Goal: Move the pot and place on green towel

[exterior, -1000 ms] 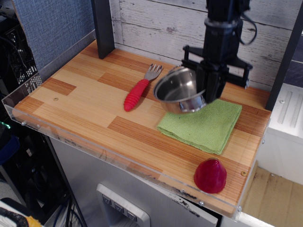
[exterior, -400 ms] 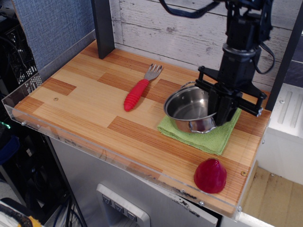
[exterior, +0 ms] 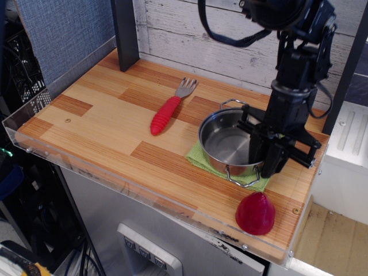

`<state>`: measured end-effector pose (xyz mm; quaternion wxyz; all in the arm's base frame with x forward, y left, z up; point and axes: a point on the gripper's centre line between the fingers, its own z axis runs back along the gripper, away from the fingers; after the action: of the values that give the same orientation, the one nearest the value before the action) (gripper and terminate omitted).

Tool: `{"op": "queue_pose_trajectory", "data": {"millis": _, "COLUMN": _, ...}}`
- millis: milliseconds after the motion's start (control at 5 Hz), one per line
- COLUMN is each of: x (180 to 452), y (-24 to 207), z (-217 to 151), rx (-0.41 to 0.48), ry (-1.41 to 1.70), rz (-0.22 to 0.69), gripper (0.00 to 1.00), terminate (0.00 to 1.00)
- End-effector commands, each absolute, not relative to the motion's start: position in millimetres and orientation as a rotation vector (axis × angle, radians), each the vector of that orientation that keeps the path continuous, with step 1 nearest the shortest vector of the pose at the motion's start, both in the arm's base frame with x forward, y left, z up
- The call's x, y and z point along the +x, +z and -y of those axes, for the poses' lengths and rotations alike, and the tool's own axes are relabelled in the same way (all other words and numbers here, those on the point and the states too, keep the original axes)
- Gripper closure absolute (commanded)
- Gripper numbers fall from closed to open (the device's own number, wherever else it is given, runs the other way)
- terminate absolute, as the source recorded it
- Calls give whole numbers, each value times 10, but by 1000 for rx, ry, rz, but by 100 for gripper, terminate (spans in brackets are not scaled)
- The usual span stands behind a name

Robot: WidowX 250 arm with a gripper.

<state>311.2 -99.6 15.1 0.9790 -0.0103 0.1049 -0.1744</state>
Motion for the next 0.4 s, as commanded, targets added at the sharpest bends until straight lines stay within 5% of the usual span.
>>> {"op": "queue_pose_trajectory", "data": {"millis": 0, "x": 3078, "y": 1011, "z": 864, "rx": -57, "ry": -331, "rz": 186, "gripper": 0, "terminate": 0}}
{"op": "queue_pose_trajectory", "data": {"millis": 200, "x": 3032, "y": 1484, "z": 651, "rx": -72, "ry": -265, "rz": 390, "gripper": 0, "terminate": 0}}
